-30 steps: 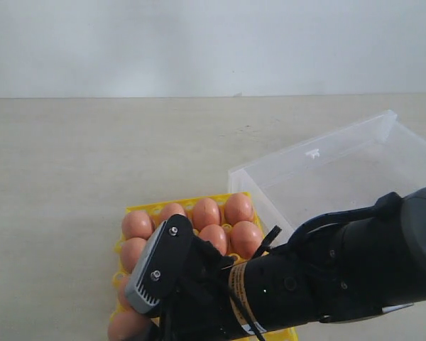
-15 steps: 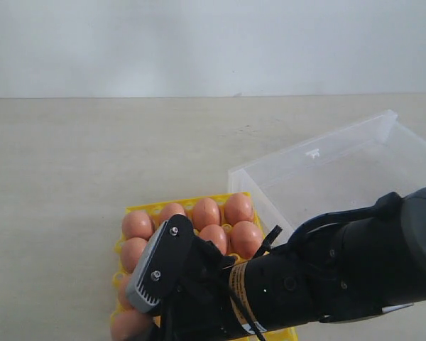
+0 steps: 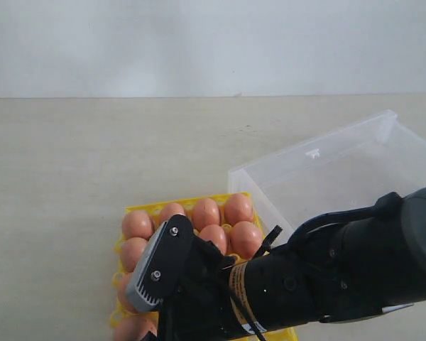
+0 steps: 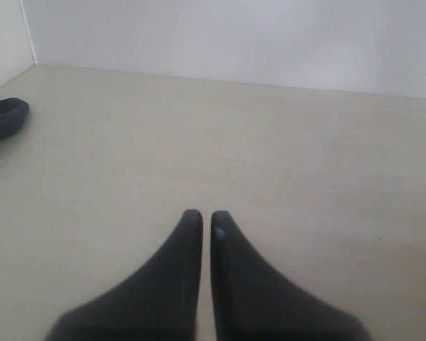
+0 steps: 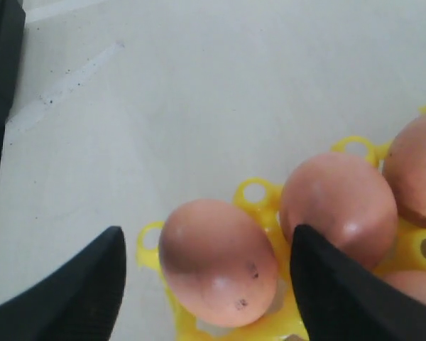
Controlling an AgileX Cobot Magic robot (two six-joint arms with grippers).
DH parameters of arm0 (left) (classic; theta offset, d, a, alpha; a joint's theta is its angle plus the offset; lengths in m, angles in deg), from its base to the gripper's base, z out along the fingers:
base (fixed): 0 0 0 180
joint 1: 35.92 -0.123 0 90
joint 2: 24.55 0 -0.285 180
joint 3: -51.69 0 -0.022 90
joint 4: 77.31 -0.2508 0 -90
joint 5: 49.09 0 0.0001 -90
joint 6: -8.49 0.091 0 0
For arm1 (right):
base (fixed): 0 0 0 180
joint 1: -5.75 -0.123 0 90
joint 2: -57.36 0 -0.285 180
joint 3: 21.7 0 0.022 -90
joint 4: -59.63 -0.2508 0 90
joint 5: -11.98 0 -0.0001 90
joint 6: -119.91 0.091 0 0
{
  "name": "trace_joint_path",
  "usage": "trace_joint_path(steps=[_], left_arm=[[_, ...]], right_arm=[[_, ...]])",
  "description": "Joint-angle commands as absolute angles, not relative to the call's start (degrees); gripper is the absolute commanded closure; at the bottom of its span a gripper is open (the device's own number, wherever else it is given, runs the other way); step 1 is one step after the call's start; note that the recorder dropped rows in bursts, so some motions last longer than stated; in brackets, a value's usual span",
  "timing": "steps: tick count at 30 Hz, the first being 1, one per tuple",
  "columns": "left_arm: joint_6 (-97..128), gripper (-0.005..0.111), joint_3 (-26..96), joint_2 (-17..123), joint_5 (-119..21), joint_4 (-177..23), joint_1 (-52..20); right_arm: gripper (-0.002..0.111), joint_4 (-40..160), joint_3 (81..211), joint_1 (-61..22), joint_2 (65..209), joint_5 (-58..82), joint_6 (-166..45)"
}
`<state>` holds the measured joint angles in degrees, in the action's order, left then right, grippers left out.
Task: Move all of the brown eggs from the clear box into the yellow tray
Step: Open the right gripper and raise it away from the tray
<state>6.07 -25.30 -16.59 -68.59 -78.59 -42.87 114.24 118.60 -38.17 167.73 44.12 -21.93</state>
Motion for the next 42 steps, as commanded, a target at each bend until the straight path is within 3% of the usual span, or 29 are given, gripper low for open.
trace_joint_path(steps=[1,6,8,12,22,25,29,35,42], left_arm=[[6.31,0.103,-25.53,-16.76,-68.34,-78.59,-42.68],[6.31,0.103,-25.53,-16.76,-68.34,-78.59,-42.68],[6.31,0.103,-25.53,-16.76,-68.34,-78.59,-42.68],[6.31,0.103,-25.53,-16.76,-68.34,-78.59,-42.68],[6.31,0.103,-25.53,-16.76,-68.34,-78.59,-42.68],[6.31,0.103,-25.53,-16.76,-68.34,-78.59,-42.68],[6.31,0.103,-25.53,-16.76,-68.34,-78.59,-42.68],[6.31,0.103,-25.53,-16.76,-68.34,-78.59,-42.68],[6.31,0.103,-25.53,-16.76,-68.34,-78.59,-42.68]], right_arm=[[0.048,113.93,118.42,-38.24,165.21,44.74,-17.03],[0.055,113.93,118.42,-38.24,158.47,42.87,-14.32],[0.068,113.93,118.42,-38.24,154.61,39.46,-14.32],[0.107,113.93,118.42,-38.24,145.89,26.76,-20.78],[0.108,122.95,119.99,-38.13,126.04,-4.49,-50.07],[0.108,136.72,124.35,-38.13,125.02,-13.3,-42.66],[0.108,159.57,132.38,-38.13,126.34,-24.12,-15.8],[0.108,159.57,149.94,-33.45,127.91,-21.99,6.9],[0.108,159.57,162.6,-19.14,132.06,-18.92,20.98]])
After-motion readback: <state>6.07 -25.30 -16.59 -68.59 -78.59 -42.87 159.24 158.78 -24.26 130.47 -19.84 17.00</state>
